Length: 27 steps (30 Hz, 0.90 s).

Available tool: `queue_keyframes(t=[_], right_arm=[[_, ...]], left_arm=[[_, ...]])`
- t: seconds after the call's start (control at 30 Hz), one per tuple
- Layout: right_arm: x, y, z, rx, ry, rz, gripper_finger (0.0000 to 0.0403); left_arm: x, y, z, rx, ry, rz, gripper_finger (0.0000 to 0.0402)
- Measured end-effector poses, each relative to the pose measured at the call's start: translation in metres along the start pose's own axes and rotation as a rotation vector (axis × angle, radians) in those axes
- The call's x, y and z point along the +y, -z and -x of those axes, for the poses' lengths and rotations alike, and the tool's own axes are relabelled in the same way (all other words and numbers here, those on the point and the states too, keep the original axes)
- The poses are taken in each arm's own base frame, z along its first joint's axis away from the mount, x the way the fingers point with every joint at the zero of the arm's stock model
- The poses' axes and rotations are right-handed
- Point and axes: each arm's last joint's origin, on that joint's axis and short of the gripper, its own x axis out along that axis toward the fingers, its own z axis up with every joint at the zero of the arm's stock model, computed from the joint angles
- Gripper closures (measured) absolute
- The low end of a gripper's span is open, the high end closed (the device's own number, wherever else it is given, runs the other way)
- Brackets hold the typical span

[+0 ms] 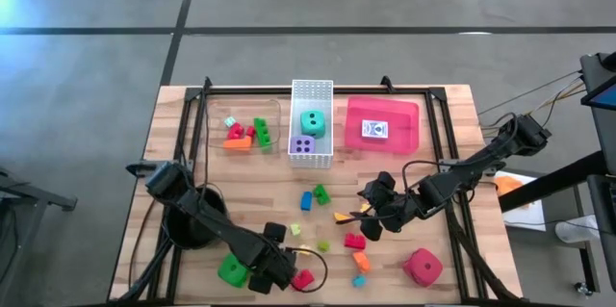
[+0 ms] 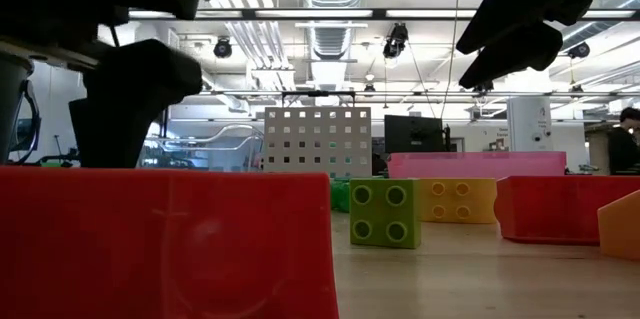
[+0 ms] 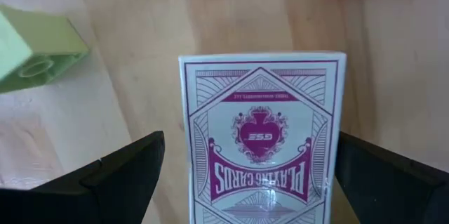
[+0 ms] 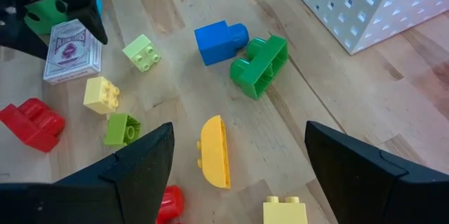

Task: Pick & Place Toys
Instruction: Put the purple deck of cards into the red bin

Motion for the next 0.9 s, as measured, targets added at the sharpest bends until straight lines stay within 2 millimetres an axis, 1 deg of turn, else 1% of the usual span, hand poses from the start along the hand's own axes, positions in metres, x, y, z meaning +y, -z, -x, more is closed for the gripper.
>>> queue_keyframes(t=[0.47,0.57,0.73,0.77,0.9], right_arm=[[0.000,0.000,0.000,0.000,0.000,0.000,0.0094],[0.000,0.000,0.000,0.000,0.000,0.000,0.0094],[0.000,-0.001,0.000,-0.009,-0.001,-0.005,0.0094],[0.001,-0.001,0.000,-0.014,-0.004,-0.009,0.0094],[0.002,-0.003,0.000,-0.026,-0.017,-0.019,0.0094]], left_arm=[[-0.001,0.008,-0.011,-0.017,-0.001,-0.008,0.0012],[-0.001,0.008,-0.011,-0.019,0.001,-0.008,0.0034],[-0.002,0.008,-0.011,-0.019,0.002,-0.008,0.0108],[-0.002,0.008,-0.011,-0.019,0.002,-0.008,0.0116],[-0.002,0.008,-0.012,-0.021,0.002,-0.008,0.0116]])
